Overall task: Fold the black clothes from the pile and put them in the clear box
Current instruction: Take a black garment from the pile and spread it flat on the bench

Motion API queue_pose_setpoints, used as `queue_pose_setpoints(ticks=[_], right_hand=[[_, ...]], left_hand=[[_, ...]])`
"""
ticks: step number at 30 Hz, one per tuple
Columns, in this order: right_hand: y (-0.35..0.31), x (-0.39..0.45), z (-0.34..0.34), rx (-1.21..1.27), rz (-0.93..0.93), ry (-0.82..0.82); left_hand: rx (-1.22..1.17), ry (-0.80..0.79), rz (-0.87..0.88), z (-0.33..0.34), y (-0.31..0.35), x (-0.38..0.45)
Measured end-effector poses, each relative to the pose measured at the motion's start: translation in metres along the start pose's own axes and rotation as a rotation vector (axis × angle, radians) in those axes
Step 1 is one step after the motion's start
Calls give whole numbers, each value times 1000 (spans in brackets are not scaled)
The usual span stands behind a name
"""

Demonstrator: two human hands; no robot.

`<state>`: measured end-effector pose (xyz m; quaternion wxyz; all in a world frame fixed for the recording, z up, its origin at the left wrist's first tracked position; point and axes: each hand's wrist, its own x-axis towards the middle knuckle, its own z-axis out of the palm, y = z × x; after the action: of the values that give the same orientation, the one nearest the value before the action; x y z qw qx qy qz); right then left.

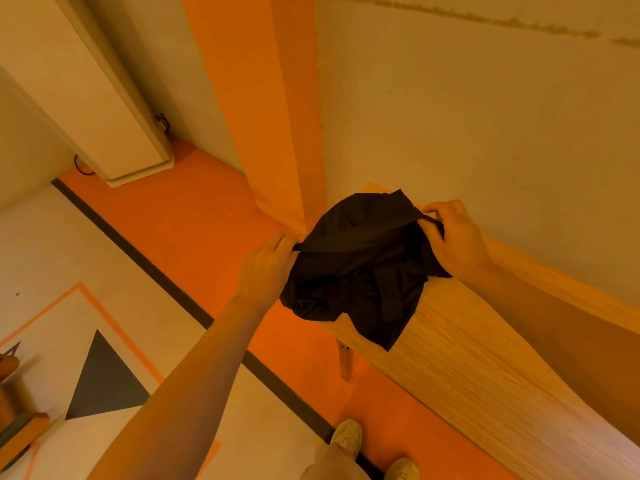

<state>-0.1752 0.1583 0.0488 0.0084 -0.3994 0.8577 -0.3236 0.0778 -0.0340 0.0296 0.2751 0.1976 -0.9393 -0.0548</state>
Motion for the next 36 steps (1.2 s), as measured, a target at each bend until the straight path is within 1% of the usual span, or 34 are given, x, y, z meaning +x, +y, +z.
queue_pose_setpoints(ticks=[3, 5, 7, 8, 10, 12, 13, 15, 18, 20, 23, 24, 27, 29, 32, 34, 36], right_hand=[[10, -4, -7, -138, -119, -185], [8, -8, -10, -168, -183, -302], [2, -12, -6, -148, -234, -350], [-3, -14, -3, -121, -253, -351], [-18, -16, 2, -31, -275, -321], [-35, -17, 6, 56, -308, -274], [-42, -18, 7, 86, -329, -264], [-52, -19, 7, 115, -355, -267], [-53, -20, 3, 84, -352, -246], [-45, -20, 0, -8, -327, -255], [-36, -20, 0, -235, -268, -295], [-35, -20, 0, -260, -249, -280], [-34, -22, -8, -204, -212, -211], [-31, -26, -14, -142, -253, -192], [-27, -27, -18, 47, -284, -193], [-26, -25, -16, 183, -235, -184], [-30, -23, -14, 240, -193, -183]], left_hand=[[66, 37, -53, -7, -6, -6], [99, 40, -112, -7, -3, -5], [78, 15, -120, -5, 6, 1], [43, -20, -84, -2, 13, 5], [-23, -164, 11, 3, 32, 12], [-50, -311, 17, 9, 51, 20], [-75, -347, -8, 12, 59, 23], [-162, -324, -48, 20, 69, 27], [-251, -209, -104, 23, 73, 33], [-259, -153, -136, 17, 71, 36], [-237, -136, -105, 6, 69, 39], [-231, -133, -112, 4, 68, 39], [-227, -136, -237, -2, 62, 39], [-222, -157, -284, -6, 54, 37], [-201, -159, -302, -11, 48, 33], [-197, -159, -321, -12, 47, 31], [-172, -175, -280, -12, 50, 30]])
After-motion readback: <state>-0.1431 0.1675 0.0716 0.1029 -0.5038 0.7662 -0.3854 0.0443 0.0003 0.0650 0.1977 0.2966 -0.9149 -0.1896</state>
